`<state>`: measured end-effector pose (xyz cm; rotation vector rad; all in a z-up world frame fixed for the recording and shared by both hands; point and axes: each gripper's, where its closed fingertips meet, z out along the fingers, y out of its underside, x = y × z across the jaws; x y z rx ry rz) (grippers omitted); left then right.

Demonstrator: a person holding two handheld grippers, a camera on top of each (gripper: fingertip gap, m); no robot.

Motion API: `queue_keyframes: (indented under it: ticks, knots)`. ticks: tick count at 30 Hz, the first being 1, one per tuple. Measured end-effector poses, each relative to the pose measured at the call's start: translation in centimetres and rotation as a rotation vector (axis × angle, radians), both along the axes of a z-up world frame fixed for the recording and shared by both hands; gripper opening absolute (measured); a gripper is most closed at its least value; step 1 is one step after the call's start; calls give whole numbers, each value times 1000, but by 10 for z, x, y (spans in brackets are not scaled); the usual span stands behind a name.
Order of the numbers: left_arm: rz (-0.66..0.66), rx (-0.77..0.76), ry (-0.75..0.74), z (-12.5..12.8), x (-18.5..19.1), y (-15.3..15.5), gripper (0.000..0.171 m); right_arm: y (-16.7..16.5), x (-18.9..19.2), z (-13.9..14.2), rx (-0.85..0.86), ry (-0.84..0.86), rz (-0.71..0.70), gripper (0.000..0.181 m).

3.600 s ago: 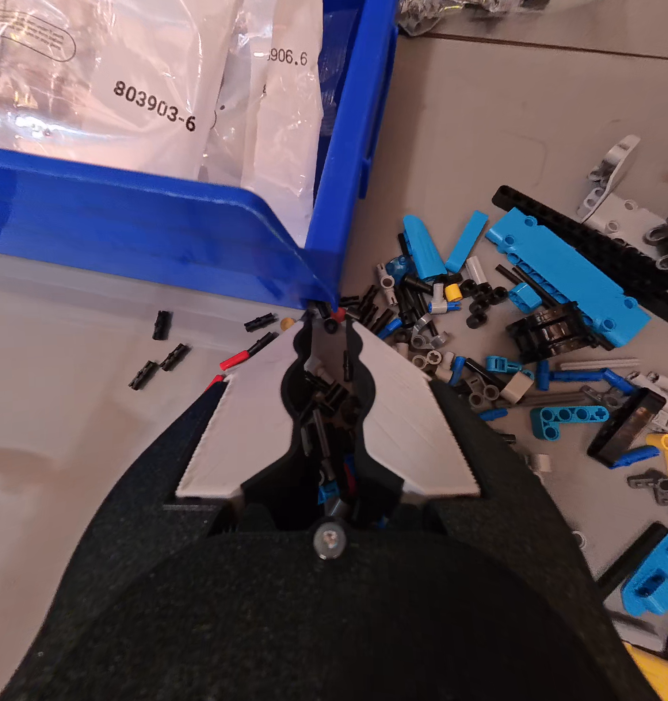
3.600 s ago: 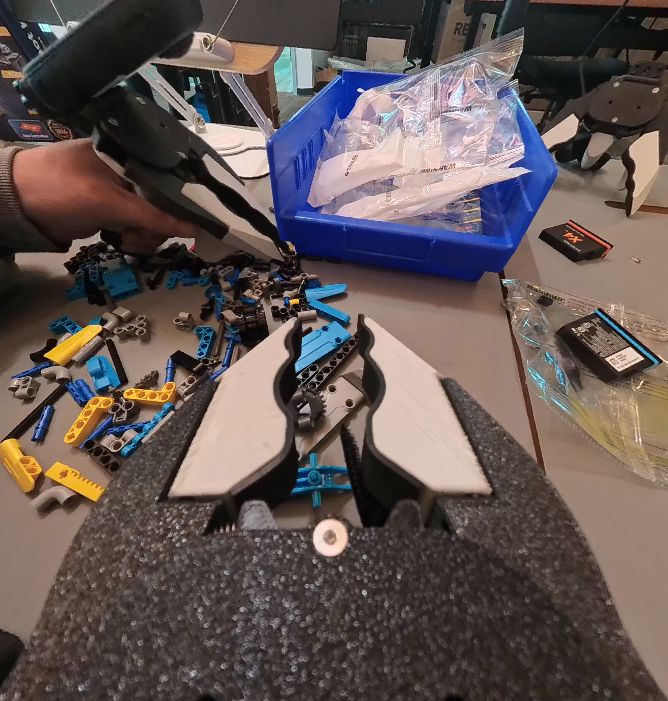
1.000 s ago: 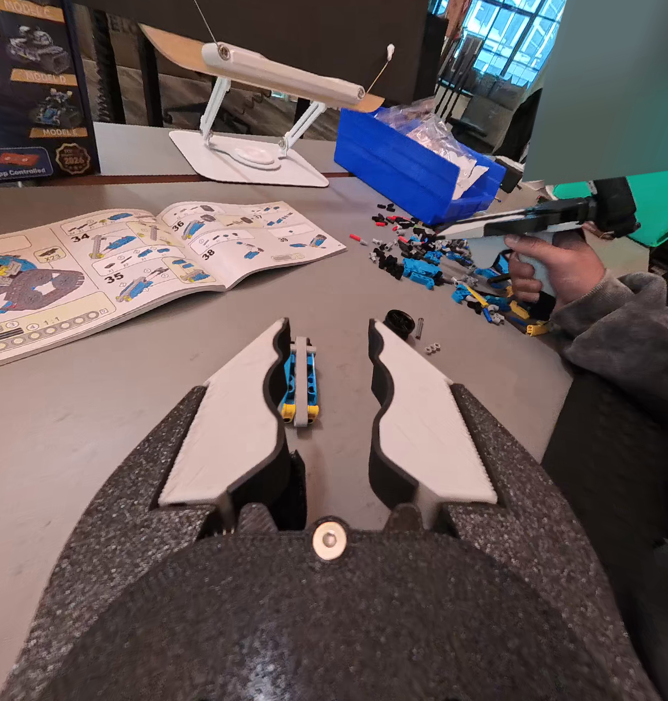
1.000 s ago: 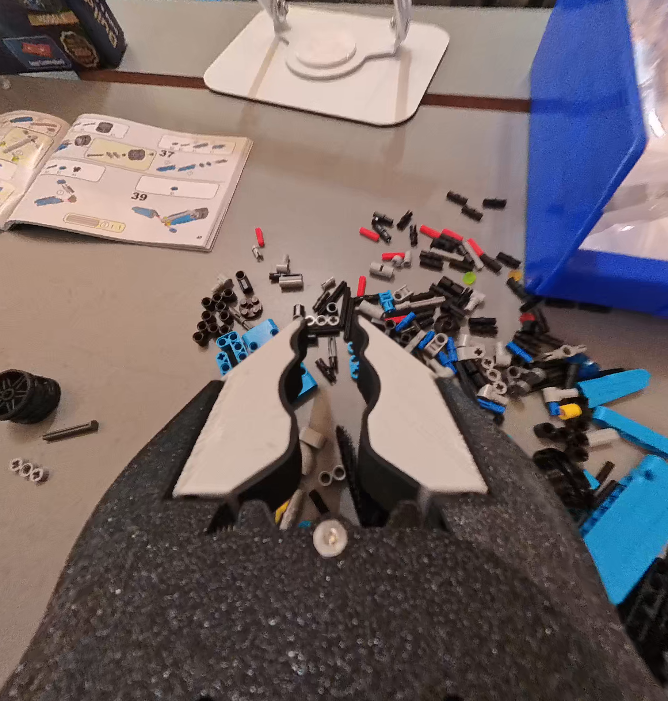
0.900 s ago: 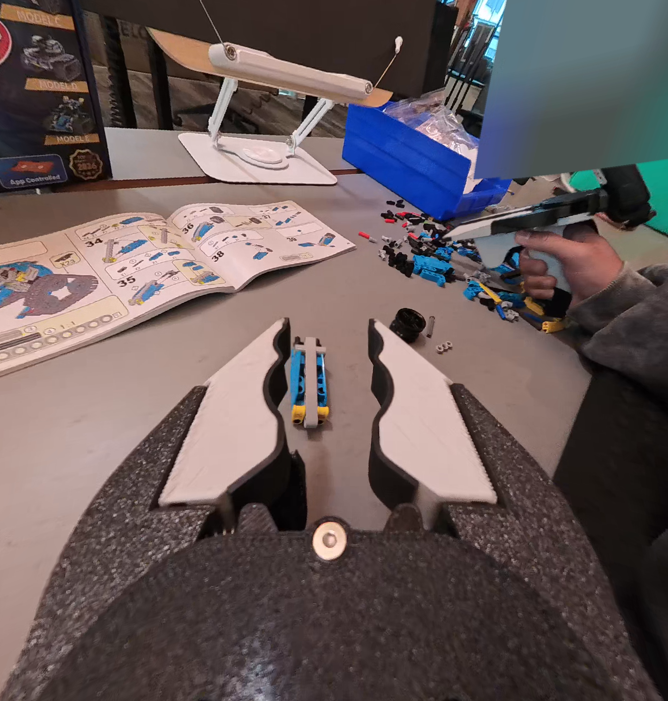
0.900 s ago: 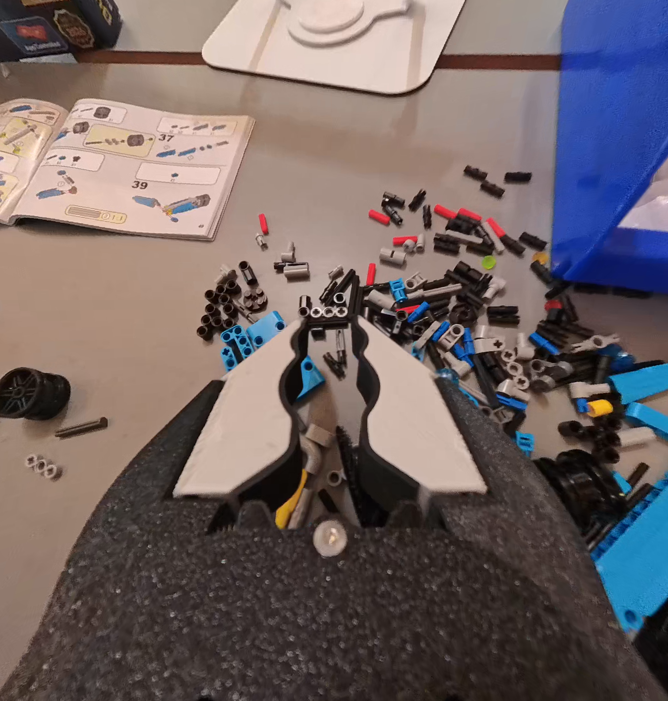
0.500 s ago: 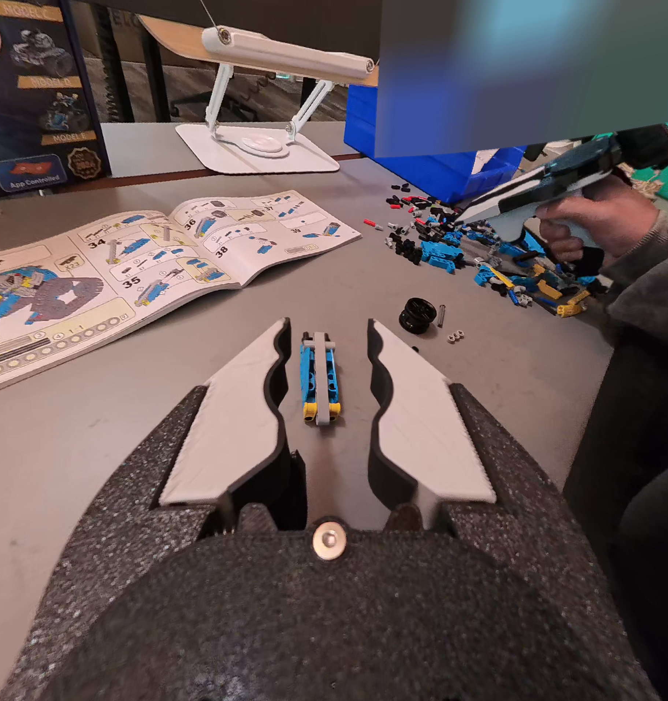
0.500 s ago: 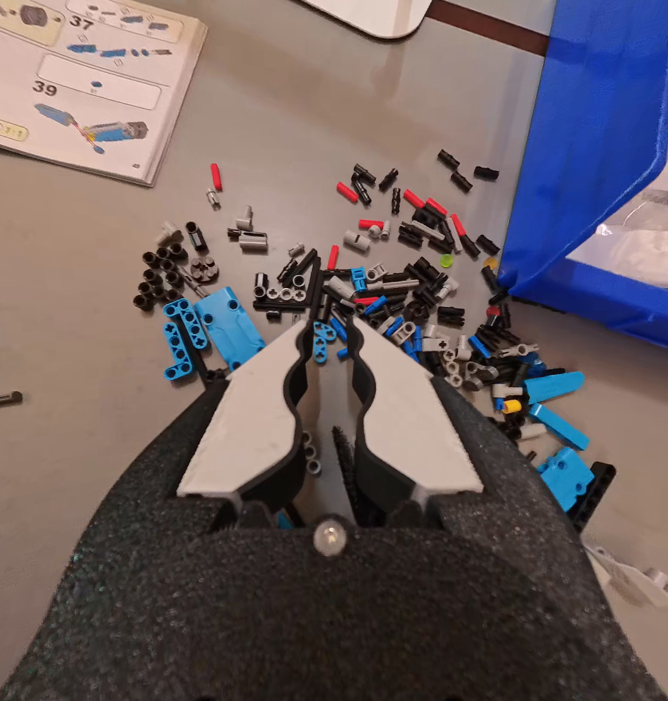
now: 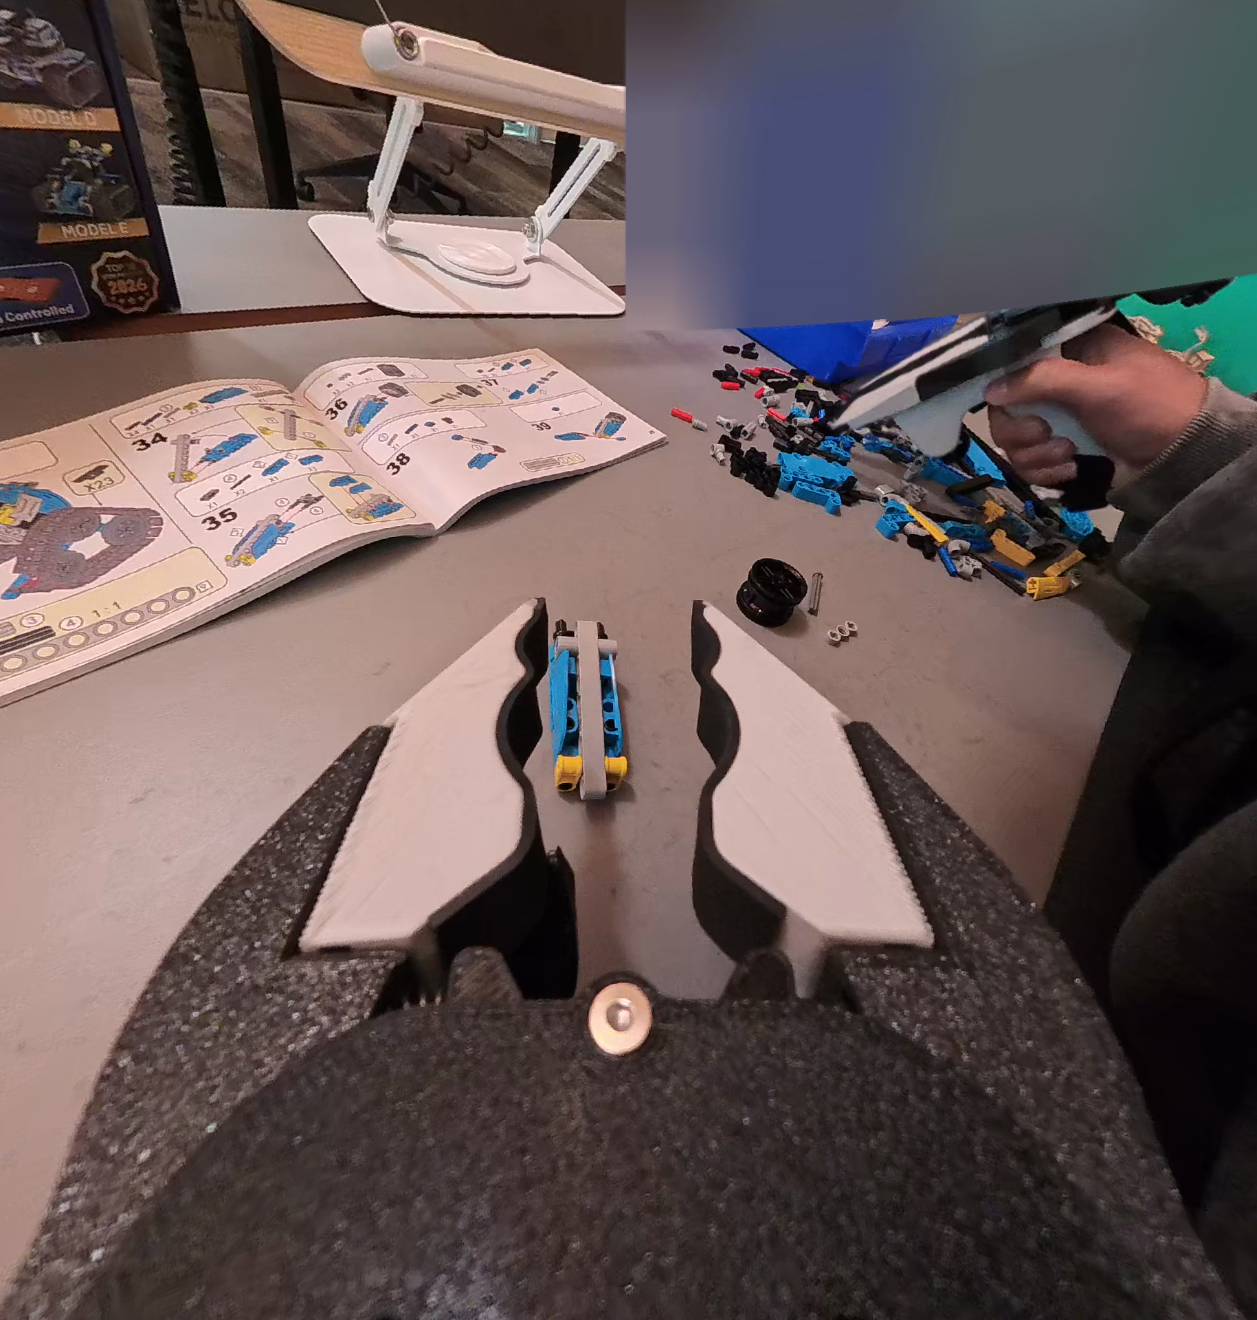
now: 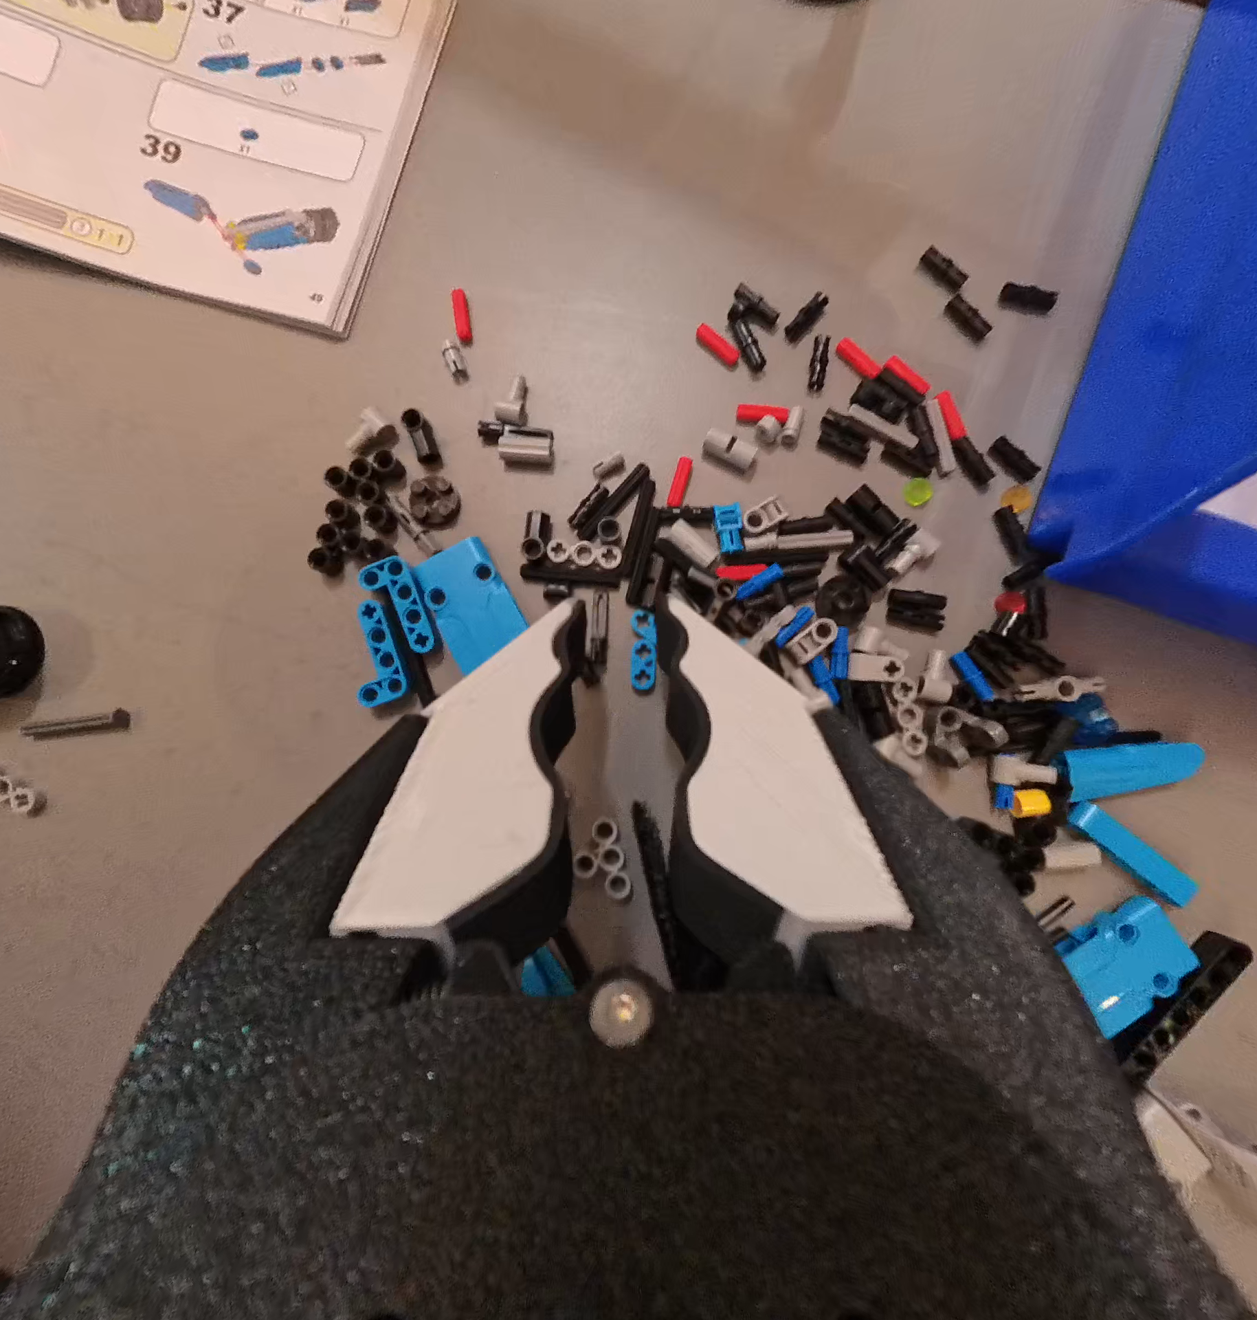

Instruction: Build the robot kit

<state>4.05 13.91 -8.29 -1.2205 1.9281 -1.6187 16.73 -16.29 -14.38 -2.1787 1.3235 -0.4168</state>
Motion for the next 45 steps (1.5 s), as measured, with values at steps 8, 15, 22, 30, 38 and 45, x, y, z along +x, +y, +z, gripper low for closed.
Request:
queue_keyframes:
  ticks: [8,15,22,30,38,45]
  knots:
    - [-3,-5,8,-1,0,-1,40,-10,-12,-2,-5,30,-21,17]
    - [-3,-12,23,-4,0,-1,40,4,-27,-7,8,57,5,16]
    - [0,-25,28,-3,0,1,40,-24,-10,-3,-93,24,-38,14]
    - [4,-38,44,-5,2,2,40,-42,12,-3,-151,5,-55,13]
    - [4,-43,47,-5,2,2,40,-60,19,0,-179,-11,-100,12]
    - [6,-43,49,-6,2,3,40,-46,26,-12,-178,13,-62,10]
